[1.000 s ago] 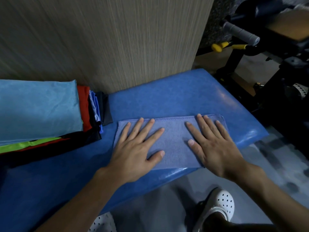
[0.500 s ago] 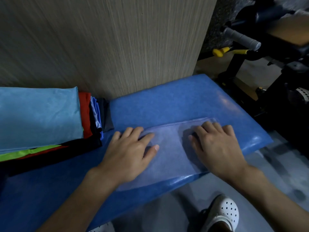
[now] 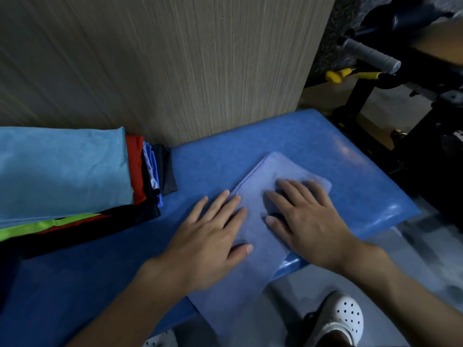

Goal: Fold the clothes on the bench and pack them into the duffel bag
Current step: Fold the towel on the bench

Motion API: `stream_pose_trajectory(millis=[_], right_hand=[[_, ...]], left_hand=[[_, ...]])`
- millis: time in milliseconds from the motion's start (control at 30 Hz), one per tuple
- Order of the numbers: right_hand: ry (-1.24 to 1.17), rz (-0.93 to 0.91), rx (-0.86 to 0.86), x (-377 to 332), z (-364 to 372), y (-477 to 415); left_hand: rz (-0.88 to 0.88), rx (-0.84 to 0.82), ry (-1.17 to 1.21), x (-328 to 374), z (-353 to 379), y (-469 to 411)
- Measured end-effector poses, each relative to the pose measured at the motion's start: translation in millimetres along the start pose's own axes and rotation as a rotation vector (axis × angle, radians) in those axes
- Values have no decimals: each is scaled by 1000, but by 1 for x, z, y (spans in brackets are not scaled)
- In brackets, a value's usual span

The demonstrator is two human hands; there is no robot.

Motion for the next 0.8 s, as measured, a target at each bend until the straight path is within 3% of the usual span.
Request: stream_pose_trajectory(millis=[100, 200, 333, 467, 567, 667, 800], right_hand=[[26, 102, 6, 0, -5, -6], [49, 178, -28, 0, -5, -7], [-6, 43, -38, -13, 0, -10], [-163, 34, 18, -15, -11, -19], [-166, 58, -30, -16, -5, -21], [-184, -35, -99, -22, 7, -20], [-402, -130, -115, -30, 9, -26]], left_hand=[[9, 46, -2, -3, -7, -2], [13, -10, 78, -8, 0, -4], [-10, -48, -20, -3, 0, 5], [-17, 70, -97, 2, -23, 8], [-69, -12, 6, -3, -17, 2], [-78, -80, 24, -10, -8, 3], [-53, 44, -87, -11, -25, 6]])
Point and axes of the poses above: each hand's wrist, its own y-axis away from the middle knuckle, its own z-axis out of the palm, x = y × z, the point moved 4 cm from there along -y, towards the middle knuckle, and after that the axes turned 2 degrees about x, right-handed, at the moved point
